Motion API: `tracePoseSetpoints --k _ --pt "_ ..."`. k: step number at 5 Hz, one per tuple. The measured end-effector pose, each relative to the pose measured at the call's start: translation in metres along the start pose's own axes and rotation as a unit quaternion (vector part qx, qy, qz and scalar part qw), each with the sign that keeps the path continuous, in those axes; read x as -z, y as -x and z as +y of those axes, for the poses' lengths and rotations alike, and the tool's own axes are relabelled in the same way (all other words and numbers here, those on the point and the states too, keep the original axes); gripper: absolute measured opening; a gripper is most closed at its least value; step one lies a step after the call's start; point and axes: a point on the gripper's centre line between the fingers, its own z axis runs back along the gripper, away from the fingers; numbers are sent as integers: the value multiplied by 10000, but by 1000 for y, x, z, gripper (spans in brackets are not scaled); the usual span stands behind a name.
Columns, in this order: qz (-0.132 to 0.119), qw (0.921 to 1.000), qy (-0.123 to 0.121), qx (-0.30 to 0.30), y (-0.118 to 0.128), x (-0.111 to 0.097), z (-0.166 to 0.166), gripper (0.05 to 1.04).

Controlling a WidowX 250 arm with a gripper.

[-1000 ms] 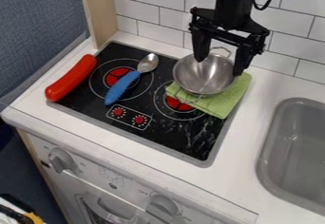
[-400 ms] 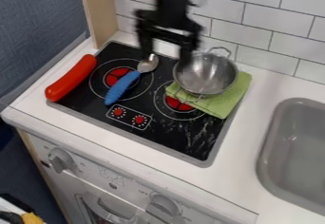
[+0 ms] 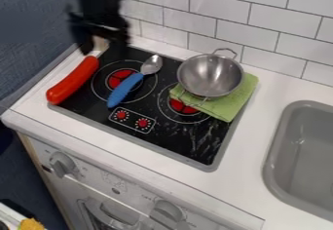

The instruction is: Put the orange object inside the silver pan

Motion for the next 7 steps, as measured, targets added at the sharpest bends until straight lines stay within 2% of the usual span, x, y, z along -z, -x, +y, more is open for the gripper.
tracePoseSetpoints --k 1,3,4,5,6,7 --pt "89 9997 -40 -240 -1 14 23 1005" --pt "710 9949 -283 -652 2 53 49 1005" --pt "957 9913 -484 -761 5 65 56 1005" --pt "1157 9883 -567 -823 5 76 57 999" --pt "1157 9880 -566 -850 1 78 53 941" --pt "1009 9894 -482 -932 -2 80 50 660"
